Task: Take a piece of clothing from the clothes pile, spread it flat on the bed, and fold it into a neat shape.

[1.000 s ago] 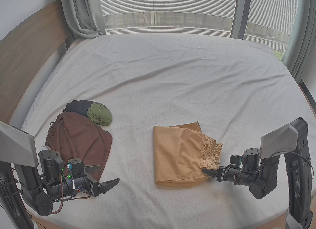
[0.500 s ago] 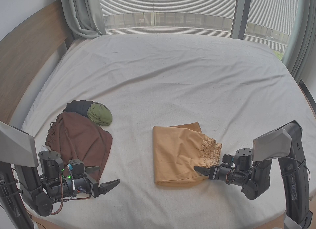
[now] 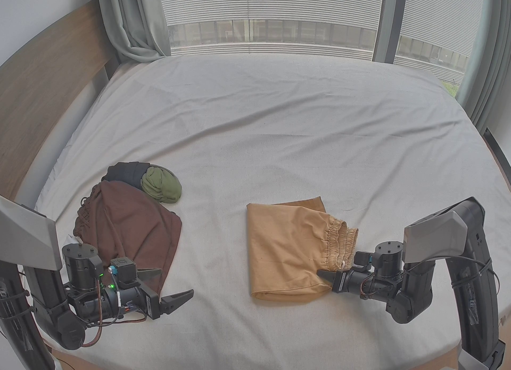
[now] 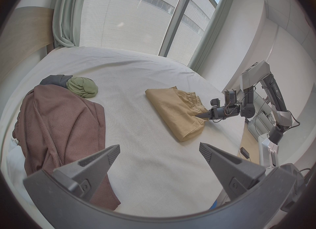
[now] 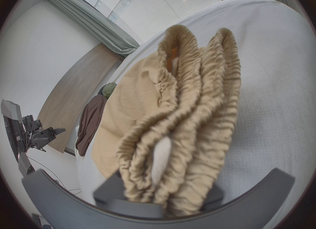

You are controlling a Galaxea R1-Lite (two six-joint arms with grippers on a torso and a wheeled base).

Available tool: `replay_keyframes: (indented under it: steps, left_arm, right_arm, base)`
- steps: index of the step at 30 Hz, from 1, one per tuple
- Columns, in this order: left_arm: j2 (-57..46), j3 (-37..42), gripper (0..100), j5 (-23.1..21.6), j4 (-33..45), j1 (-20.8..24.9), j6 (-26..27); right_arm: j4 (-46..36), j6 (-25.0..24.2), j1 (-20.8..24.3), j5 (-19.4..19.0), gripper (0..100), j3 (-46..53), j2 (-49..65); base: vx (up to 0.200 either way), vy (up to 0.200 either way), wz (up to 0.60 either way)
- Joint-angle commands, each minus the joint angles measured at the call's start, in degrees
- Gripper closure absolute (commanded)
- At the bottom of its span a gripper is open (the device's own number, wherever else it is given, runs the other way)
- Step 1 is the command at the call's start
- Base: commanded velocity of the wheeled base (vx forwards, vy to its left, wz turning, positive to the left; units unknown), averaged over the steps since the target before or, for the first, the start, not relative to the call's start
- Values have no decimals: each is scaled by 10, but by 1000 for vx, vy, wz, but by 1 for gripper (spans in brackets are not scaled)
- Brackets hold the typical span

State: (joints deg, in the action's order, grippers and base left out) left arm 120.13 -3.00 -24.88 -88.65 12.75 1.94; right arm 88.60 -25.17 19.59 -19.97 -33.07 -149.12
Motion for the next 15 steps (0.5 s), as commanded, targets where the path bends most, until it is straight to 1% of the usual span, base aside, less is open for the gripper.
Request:
replay_keyframes:
  steps: [1, 6, 9, 15]
  left_arm:
    - [1, 1, 0, 0, 0, 0, 0]
    - [2, 0, 0, 0, 0, 0, 0]
    - [-1, 1, 0, 0, 0, -1, 1]
    - [-5, 8, 0, -1, 0, -1, 1]
  right_arm:
    - [3, 0, -1, 1, 100, -1, -1]
    - [3, 0, 3, 1, 100, 0, 1]
    - [3, 0, 14, 1, 100, 2, 9]
    - [3, -1, 33, 1, 100, 4, 57]
  base:
    - [0, 0, 0]
    - [0, 0, 0]
    - [0, 0, 0]
    - [0, 0, 0]
